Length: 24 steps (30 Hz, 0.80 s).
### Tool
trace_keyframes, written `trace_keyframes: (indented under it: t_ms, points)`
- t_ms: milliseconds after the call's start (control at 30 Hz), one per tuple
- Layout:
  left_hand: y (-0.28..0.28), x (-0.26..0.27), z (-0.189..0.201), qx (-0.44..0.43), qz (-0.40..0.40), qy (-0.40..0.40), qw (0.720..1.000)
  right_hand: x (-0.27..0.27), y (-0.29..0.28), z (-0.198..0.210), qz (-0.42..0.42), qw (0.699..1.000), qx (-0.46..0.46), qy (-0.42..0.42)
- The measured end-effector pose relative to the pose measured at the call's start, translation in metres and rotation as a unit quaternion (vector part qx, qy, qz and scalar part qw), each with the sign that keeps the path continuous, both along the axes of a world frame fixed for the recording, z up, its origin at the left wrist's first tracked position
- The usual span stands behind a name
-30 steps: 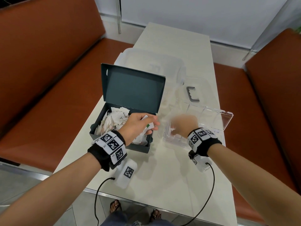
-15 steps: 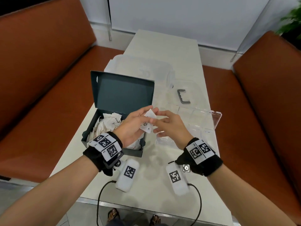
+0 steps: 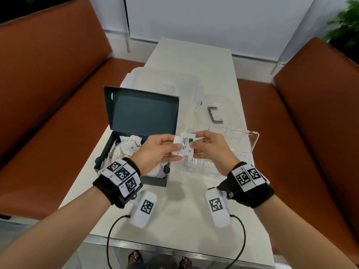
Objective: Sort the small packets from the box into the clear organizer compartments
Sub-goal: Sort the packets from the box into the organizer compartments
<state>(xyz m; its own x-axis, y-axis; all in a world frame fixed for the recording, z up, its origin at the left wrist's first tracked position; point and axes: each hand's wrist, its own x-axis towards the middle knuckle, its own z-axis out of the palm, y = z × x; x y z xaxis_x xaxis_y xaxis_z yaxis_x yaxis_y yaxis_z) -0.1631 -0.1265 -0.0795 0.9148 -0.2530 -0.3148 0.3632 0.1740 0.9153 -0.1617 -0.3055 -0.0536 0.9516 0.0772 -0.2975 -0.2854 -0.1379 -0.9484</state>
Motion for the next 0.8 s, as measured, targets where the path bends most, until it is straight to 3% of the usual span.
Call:
trace_keyframes:
  t_ms: [133, 300, 367, 467, 533, 633, 700, 800]
  points:
    - [-0.010, 0.001, 0.000, -0.006, 0.043, -0.017, 0.999, -0.007, -0.006, -0.001, 0.044, 0.998, 0.032, 0.026]
    - [-0.020, 0.006, 0.002, 0.018, 0.025, -0.024, 0.999, 0.004, -0.037, 0.006, -0.043, 0.996, 0.079, -0.009]
    - [-0.025, 0.010, 0.002, 0.036, 0.018, -0.022, 0.999, 0.012, -0.055, 0.008, -0.054, 0.998, 0.023, -0.017]
    - [-0.033, 0.015, 0.002, 0.050, 0.011, -0.015, 0.999, 0.024, -0.076, 0.003, -0.007, 0.992, -0.127, -0.015]
    - [-0.038, 0.018, 0.002, 0.056, 0.008, -0.012, 0.998, 0.032, -0.085, -0.005, 0.064, 0.964, -0.256, -0.023]
    - [-0.044, 0.021, 0.001, 0.062, 0.013, -0.007, 0.998, 0.041, -0.083, -0.019, 0.172, 0.896, -0.406, -0.041]
    - [-0.048, 0.022, -0.001, 0.061, 0.012, -0.005, 0.998, 0.046, -0.075, -0.031, 0.187, 0.871, -0.451, -0.057]
    - [-0.050, 0.020, -0.003, 0.065, 0.007, -0.006, 0.998, 0.052, -0.062, -0.049, 0.166, 0.858, -0.484, -0.045]
